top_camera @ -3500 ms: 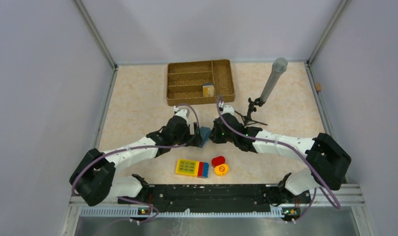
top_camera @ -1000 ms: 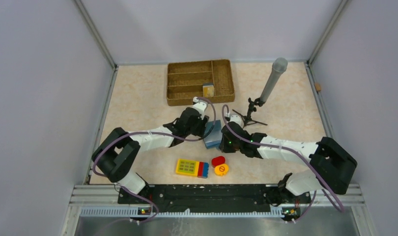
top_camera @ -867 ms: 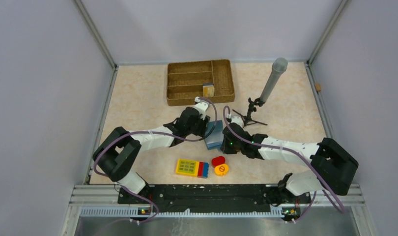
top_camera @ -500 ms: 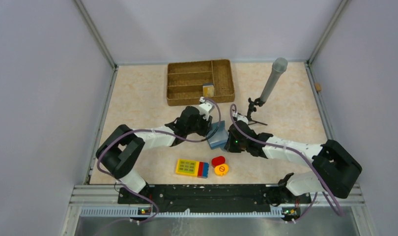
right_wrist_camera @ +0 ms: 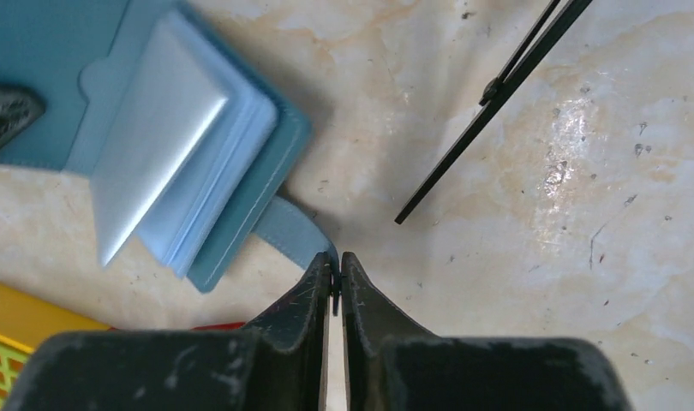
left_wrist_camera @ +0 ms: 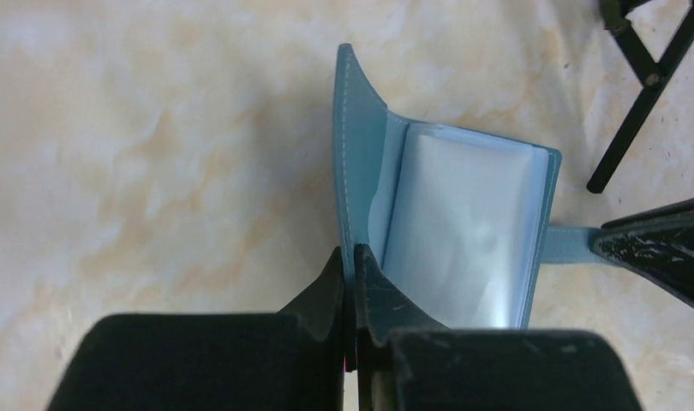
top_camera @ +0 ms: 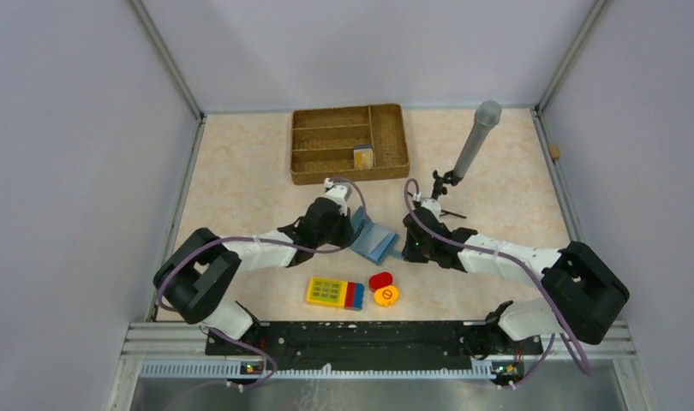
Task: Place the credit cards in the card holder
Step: Open the card holder at the center of the board.
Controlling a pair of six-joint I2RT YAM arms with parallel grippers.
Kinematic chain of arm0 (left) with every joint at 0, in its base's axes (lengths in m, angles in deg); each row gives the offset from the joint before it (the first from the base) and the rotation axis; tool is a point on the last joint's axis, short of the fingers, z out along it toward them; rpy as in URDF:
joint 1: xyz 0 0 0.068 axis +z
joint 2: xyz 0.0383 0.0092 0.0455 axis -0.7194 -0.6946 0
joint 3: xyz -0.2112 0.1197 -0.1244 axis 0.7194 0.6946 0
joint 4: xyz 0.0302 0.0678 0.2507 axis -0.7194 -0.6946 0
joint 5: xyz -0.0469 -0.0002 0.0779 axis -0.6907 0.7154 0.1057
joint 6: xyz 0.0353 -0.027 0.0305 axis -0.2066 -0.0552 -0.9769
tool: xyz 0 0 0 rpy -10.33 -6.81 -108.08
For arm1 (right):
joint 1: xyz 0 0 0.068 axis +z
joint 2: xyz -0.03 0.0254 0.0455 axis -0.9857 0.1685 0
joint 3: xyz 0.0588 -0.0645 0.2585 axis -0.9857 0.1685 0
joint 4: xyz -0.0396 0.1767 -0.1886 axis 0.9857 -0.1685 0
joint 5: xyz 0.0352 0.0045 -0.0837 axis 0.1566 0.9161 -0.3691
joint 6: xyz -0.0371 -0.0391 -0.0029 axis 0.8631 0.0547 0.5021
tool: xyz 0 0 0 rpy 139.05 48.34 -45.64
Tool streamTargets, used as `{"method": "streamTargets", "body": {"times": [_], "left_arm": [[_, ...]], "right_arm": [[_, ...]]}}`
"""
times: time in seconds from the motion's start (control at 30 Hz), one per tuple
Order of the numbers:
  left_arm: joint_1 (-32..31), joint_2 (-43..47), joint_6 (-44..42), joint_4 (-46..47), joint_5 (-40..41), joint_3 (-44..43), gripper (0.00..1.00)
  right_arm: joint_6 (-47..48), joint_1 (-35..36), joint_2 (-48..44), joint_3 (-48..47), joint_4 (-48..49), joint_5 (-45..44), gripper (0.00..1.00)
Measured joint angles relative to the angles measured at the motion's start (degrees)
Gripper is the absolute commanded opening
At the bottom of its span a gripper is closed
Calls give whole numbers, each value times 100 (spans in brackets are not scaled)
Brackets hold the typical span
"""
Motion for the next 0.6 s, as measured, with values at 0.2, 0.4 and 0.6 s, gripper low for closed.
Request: {"method": "streamTargets", "body": {"times": [0.2, 0.4, 0.6], "left_arm": [[2, 667, 1858, 24, 337, 960, 0], [0, 850, 2929, 140, 557, 1311, 0], [-22, 1202, 3281, 96, 682, 1556, 0]], "right_arm": [[92, -4, 138, -140, -101, -31, 36], [107, 146, -476, -142, -264, -83, 43], [-42, 476, -1373, -243, -39, -74, 22]]}}
